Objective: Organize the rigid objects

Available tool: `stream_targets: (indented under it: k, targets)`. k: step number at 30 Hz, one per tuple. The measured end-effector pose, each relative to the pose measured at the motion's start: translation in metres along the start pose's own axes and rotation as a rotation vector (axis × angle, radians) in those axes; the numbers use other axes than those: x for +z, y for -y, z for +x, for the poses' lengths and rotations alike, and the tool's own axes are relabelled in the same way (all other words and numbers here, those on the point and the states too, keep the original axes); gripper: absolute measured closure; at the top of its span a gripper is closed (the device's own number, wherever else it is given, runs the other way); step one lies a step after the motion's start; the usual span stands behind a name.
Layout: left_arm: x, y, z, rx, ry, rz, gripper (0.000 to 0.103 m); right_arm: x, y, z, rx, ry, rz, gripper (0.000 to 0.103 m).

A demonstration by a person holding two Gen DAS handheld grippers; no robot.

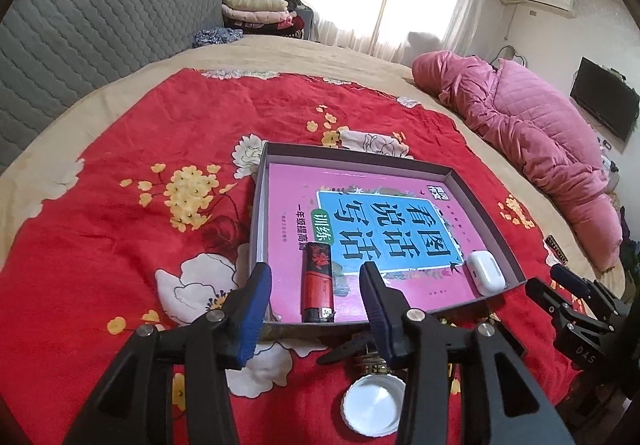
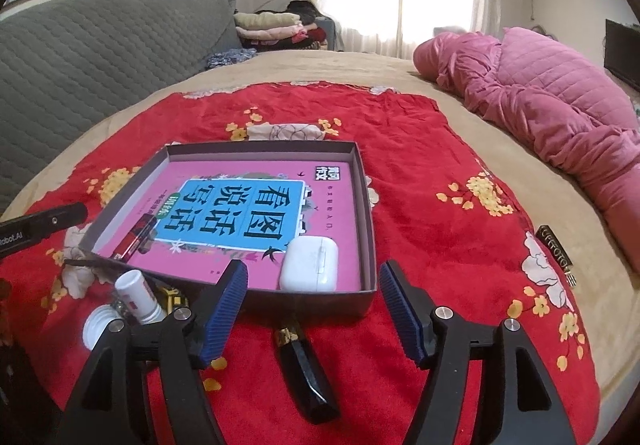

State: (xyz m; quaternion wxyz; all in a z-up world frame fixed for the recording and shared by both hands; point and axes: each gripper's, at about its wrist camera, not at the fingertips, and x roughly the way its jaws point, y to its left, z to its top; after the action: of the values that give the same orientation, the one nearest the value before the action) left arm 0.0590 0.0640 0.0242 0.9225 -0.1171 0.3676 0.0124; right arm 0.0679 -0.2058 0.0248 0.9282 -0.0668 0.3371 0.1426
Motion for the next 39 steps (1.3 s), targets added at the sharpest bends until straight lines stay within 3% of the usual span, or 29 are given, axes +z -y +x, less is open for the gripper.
stream_targets:
  k: [6, 11, 39]
  targets:
    - [-0.001, 0.006, -0.012, -0.003, 0.01, 0.009, 0.057, -0.001, 0.002, -0.008, 0.011, 0.014, 0.005, 0.032]
    - [-0.004, 0.009, -0.018, -0.008, 0.004, 0.024, 0.051, -0.005, 0.007, -0.018, 0.038, 0.021, 0.031, 0.03]
    - [-0.028, 0.021, -0.038, -0.029, -0.057, 0.064, 0.05, -0.021, -0.013, -0.046, 0.096, 0.011, -0.042, 0.03]
